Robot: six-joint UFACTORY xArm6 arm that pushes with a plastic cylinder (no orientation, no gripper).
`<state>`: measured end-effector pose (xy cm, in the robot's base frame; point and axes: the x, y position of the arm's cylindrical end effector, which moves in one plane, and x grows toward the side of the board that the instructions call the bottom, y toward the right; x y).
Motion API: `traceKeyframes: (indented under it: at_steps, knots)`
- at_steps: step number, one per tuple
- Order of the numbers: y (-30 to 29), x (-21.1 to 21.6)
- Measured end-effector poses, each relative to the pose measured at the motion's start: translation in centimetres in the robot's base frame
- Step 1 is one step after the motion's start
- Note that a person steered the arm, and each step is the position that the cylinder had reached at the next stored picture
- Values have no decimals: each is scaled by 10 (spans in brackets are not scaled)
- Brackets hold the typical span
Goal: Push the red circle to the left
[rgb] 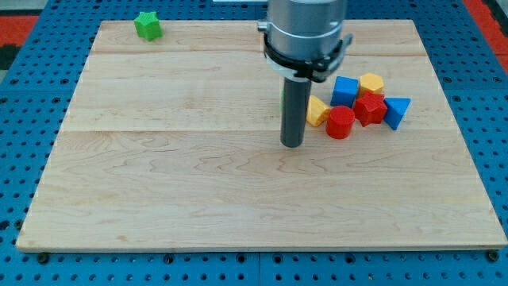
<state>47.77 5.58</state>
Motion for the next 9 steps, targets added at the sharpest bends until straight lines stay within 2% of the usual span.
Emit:
traceKeyframes:
  at_steps: [1,2,4,5,6,7,9]
  knots:
    - [47,25]
    - [104,0]
    - [89,-50]
    - [28,-30]
    - [-1,-21]
    - [-82,-15]
    - [-126,-34]
